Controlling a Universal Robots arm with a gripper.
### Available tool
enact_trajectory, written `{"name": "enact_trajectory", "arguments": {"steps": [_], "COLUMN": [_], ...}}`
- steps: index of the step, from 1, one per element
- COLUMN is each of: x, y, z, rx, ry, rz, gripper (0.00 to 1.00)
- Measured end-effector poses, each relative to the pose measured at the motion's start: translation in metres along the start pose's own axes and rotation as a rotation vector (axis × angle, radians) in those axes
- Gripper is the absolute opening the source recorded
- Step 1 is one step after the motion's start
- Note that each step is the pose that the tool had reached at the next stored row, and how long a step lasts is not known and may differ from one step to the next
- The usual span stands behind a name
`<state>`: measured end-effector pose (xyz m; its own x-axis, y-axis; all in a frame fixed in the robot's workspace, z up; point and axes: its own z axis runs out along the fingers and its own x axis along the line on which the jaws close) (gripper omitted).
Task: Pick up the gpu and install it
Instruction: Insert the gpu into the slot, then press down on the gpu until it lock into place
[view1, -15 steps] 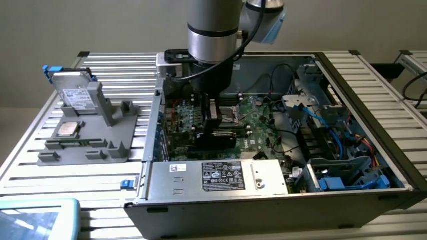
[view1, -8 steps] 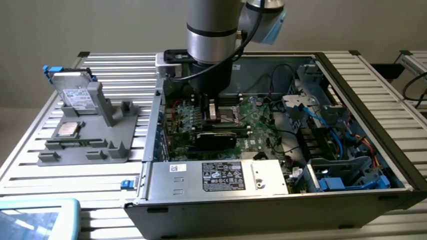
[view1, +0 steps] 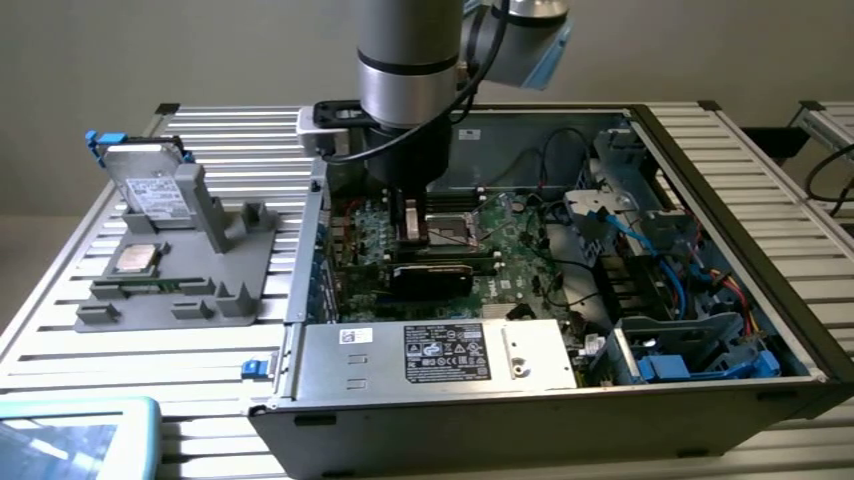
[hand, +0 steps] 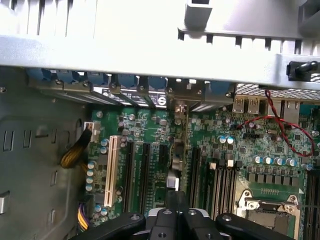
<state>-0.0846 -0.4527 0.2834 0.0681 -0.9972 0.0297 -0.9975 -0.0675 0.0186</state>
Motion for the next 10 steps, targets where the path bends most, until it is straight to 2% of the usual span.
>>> {"name": "enact_trajectory", "arguments": {"steps": [10], "x": [-0.0009], "y": [0.0025], "z": [0.0004], "rx": [0.0004], "ry": [0.0002], "rz": [0.004], "gripper": [0.11]}}
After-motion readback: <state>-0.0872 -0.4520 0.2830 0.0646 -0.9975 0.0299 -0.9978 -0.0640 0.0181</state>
